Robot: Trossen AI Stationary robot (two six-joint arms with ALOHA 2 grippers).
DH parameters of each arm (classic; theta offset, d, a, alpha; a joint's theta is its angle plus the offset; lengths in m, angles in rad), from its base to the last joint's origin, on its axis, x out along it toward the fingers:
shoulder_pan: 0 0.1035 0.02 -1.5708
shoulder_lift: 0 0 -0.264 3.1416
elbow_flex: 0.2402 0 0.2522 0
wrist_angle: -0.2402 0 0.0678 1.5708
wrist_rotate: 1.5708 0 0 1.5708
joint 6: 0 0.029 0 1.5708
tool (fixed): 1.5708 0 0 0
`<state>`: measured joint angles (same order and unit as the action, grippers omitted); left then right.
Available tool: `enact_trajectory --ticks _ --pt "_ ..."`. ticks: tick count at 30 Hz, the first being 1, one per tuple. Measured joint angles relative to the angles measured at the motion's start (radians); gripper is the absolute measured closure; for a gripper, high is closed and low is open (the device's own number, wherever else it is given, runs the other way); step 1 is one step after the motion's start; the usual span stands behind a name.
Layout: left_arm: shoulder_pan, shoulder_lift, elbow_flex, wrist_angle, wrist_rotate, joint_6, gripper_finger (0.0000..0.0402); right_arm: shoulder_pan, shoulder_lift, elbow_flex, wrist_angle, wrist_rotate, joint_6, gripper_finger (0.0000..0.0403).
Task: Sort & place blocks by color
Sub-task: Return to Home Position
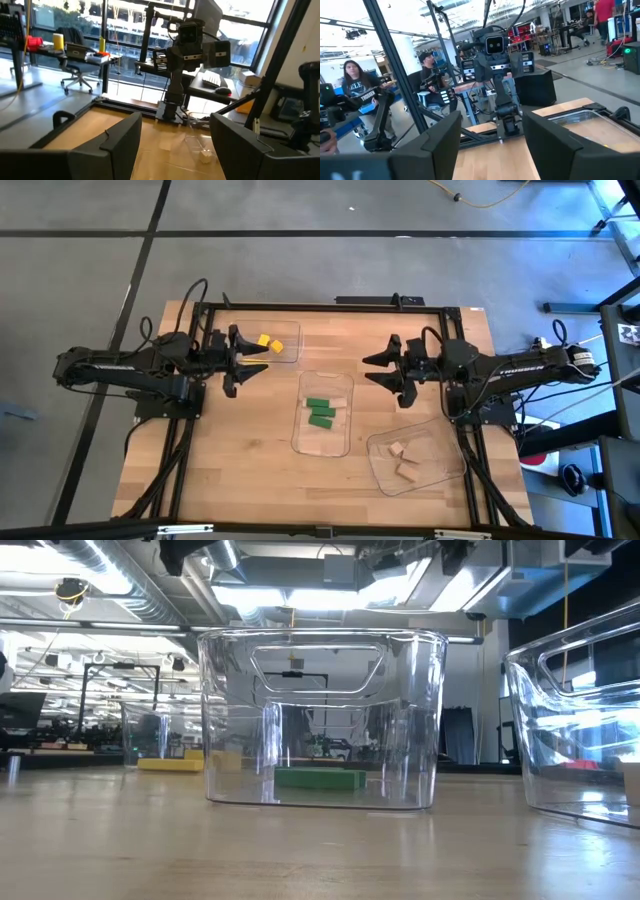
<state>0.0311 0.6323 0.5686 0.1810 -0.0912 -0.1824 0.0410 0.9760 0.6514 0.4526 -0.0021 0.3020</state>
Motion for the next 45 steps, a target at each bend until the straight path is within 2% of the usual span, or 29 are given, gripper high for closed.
enact_trajectory --ticks 7,17,20,25,27,34,45 --pt "0.000 0.000 0.000 -0.002 -0.007 0.060 0.0175 0.000 0.000 0.000 -0.002 0.000 0.003 0.0189" --pt "0.000 -0.001 0.000 -0.009 -0.026 0.013 0.0183 0.000 0.000 0.000 -0.009 0.000 0.003 0.0189" --pt "0.000 -0.027 0.000 -0.019 -0.019 0.022 0.0223 0.000 0.000 0.000 -0.009 0.000 0.003 0.0189" --pt "0.000 -0.099 -0.009 -0.065 0.012 0.032 0.0357 0.000 0.000 0.000 -0.009 0.000 0.003 0.0189" --pt "0.000 -0.137 -0.034 -0.068 0.027 0.019 0.0389 0.000 0.000 0.000 -0.009 0.000 0.004 0.0189" --pt "0.000 -0.278 -0.165 -0.065 0.027 -0.050 0.0399 0.000 0.000 0.000 -0.009 0.001 0.008 0.0189" --pt "0.000 -0.429 -0.351 -0.045 0.027 -0.096 0.0401 0.000 0.000 0.001 -0.011 0.001 0.008 0.0189"
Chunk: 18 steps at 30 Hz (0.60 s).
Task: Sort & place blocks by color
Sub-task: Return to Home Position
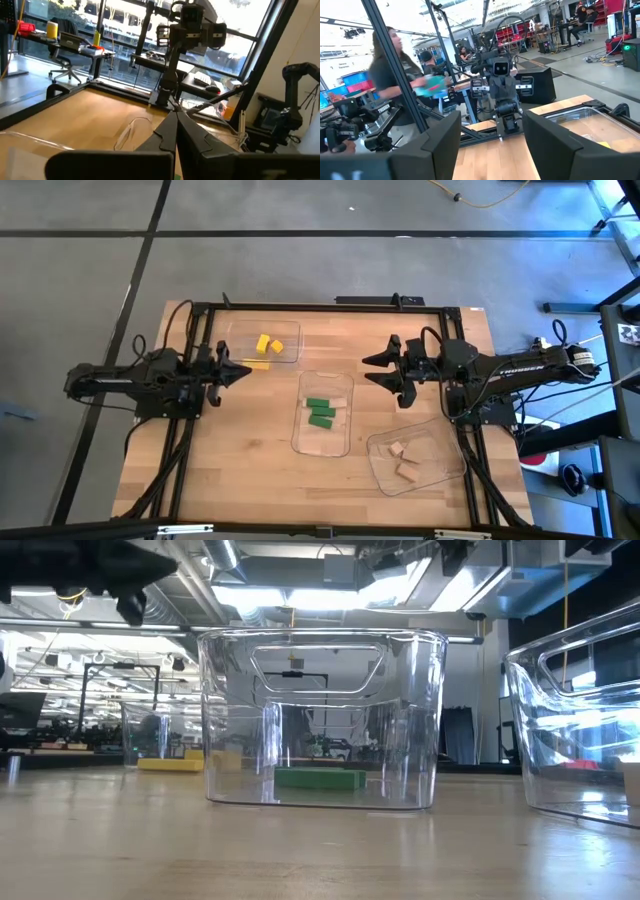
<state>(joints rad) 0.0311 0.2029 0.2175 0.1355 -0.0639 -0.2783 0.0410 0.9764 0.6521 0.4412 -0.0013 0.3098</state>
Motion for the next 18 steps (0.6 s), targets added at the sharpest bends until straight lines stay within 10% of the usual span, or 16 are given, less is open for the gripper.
enact_trajectory --ticks 18 --pt "0.000 -0.201 -0.210 0.022 -0.004 -0.075 0.0401 0.000 0.000 0.000 -0.009 0.019 0.002 0.0189"
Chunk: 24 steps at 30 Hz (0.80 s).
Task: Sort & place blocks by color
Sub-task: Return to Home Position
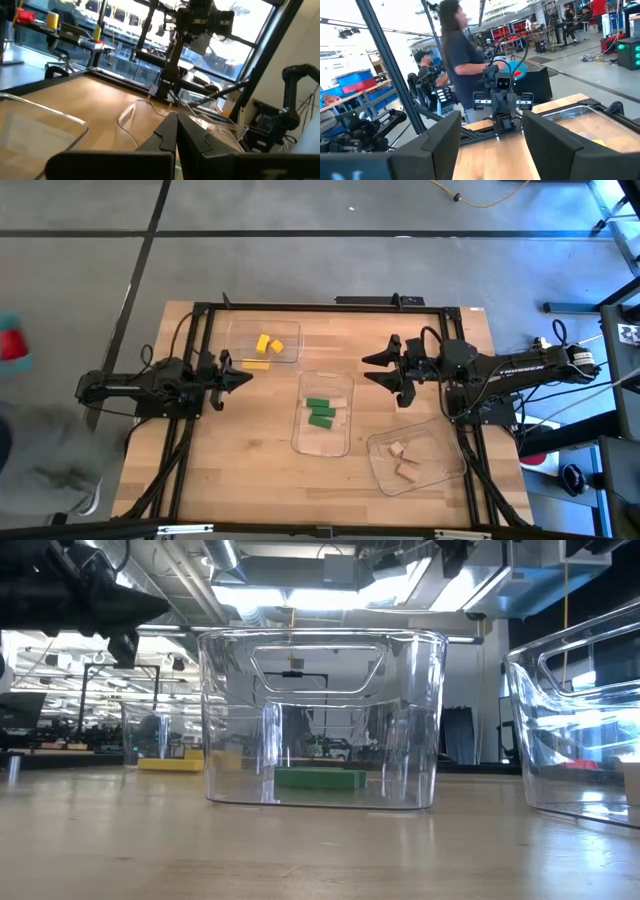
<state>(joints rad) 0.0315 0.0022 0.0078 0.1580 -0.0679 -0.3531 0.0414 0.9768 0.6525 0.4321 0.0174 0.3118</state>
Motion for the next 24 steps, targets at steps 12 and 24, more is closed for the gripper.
enact_trajectory --ticks 12,24 --pt "0.000 0.000 0.000 -0.051 0.026 0.051 0.0401 0.000 -0.004 0.001 -0.027 0.101 0.134 0.0189" --pt "0.000 0.000 0.000 -0.049 0.027 0.049 0.0401 -0.013 -0.293 -0.005 -0.529 0.058 0.078 0.0350"
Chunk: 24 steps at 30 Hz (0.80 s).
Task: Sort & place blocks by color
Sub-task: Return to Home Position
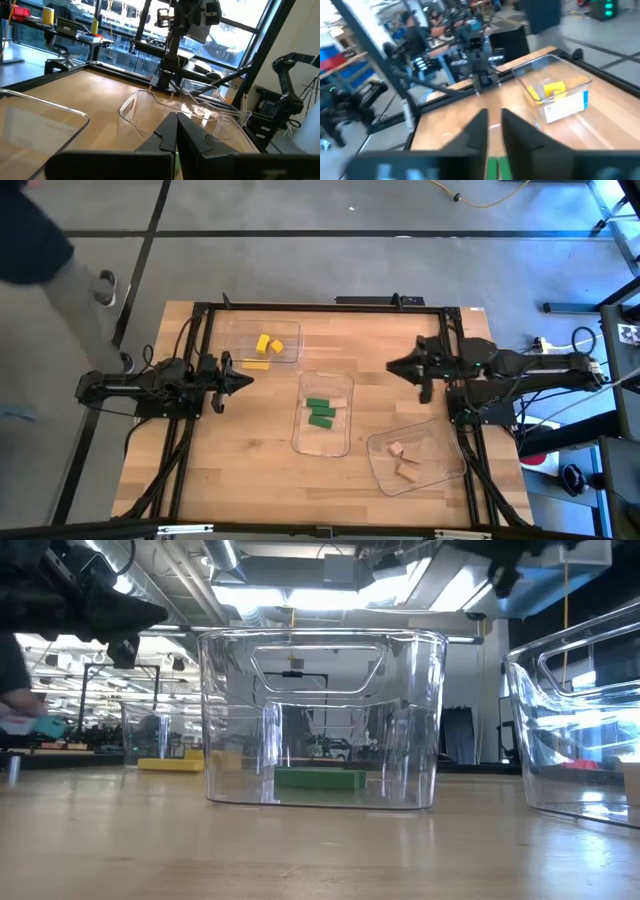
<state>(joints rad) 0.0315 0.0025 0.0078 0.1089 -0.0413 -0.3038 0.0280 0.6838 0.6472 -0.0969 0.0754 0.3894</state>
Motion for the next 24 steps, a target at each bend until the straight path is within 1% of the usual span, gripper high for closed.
enact_trajectory --ticks 1,2,3,5,9,14,19,22,24 --pt "0.000 0.000 0.000 0.000 0.000 0.000 0.0401 0.000 -0.037 -0.014 -0.014 -0.012 -0.004 0.0373" --pt "0.000 0.000 0.000 0.000 0.000 0.000 0.0401 0.000 -0.076 -0.037 -0.015 -0.034 -0.010 0.0387" --pt "0.000 0.000 0.000 0.000 0.000 0.000 0.0401 0.000 -0.116 -0.068 -0.012 -0.054 -0.013 0.0392" --pt "0.000 0.000 0.000 0.000 0.001 0.000 0.0401 0.000 -0.203 -0.147 0.026 -0.078 0.000 0.0393" --pt "0.000 0.000 0.000 0.000 0.001 0.000 0.0401 0.002 -0.383 -0.319 0.091 -0.085 0.048 0.0399" --pt "0.000 0.000 0.000 0.000 0.002 0.000 0.0401 0.002 -0.567 -0.476 0.136 -0.045 0.023 0.0401" --pt "0.000 0.000 0.000 0.000 0.002 0.000 0.0401 0.002 -0.682 -0.555 0.162 -0.045 -0.028 0.0401" --pt "0.000 0.000 0.000 0.001 0.002 0.000 0.0401 0.001 -0.681 -0.591 0.197 -0.082 -0.052 0.0401" --pt "0.000 0.000 0.000 0.003 0.003 0.000 0.0401 0.001 -0.680 -0.630 0.271 -0.120 -0.058 0.0402"
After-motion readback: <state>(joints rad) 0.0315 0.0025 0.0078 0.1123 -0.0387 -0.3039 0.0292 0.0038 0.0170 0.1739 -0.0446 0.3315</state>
